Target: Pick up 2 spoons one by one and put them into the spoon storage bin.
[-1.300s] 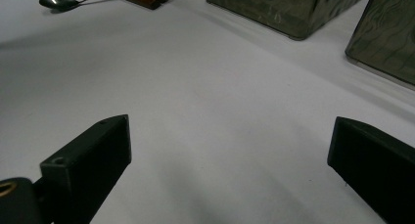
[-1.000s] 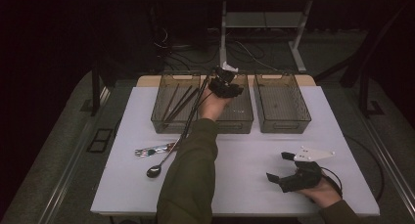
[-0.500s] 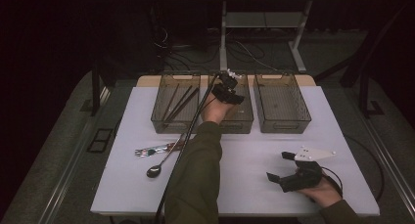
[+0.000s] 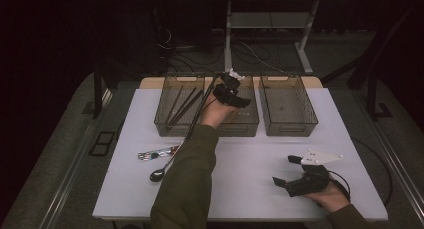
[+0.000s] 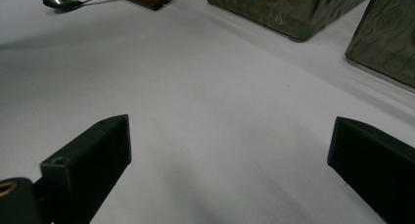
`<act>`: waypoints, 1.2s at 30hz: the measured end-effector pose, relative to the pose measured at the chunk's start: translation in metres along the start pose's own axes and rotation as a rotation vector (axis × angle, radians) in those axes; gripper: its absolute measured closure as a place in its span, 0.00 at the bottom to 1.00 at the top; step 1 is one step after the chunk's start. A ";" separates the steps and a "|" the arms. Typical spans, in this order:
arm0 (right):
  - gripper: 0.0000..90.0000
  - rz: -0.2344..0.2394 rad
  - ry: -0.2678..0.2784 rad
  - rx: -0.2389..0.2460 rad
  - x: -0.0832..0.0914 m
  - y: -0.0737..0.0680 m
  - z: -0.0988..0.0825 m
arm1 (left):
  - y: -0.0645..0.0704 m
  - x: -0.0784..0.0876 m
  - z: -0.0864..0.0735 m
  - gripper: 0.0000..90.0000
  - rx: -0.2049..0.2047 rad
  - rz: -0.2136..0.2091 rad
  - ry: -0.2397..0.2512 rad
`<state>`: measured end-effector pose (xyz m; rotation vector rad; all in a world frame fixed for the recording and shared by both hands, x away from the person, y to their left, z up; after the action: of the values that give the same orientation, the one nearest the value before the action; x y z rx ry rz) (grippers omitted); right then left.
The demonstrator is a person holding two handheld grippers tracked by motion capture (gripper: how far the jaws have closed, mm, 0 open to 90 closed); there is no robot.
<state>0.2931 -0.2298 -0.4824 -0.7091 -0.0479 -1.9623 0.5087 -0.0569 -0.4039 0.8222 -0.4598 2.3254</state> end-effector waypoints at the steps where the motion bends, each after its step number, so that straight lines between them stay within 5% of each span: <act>1: 0.02 0.001 -0.001 0.004 0.000 0.000 0.000 | 0.001 0.003 -0.001 0.36 -0.009 -0.004 0.000; 12: 0.02 -0.003 -0.014 0.004 0.000 0.000 -0.002 | 0.010 0.050 -0.019 0.27 -0.093 -0.032 0.020; 18: 0.02 -0.006 -0.016 0.005 0.000 0.001 -0.002 | 0.012 0.073 -0.038 0.25 -0.104 -0.040 0.035; 36: 0.02 -0.029 -0.019 -0.002 0.001 0.004 -0.003 | -0.001 0.117 -0.110 0.17 -0.030 -0.019 0.085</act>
<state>0.2948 -0.2337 -0.4859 -0.7326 -0.0683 -1.9832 0.3888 0.0504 -0.4092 0.7070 -0.4473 2.3201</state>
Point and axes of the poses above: each handheld gripper's, and its own axes: x roughly backward along the jaws, z roughly out of its top, y roughly to its right, the point moved 7 cm from there along -x, roughly forward along the jaws, and after that the axes turned 13 degrees about z, right-handed, at the moved point
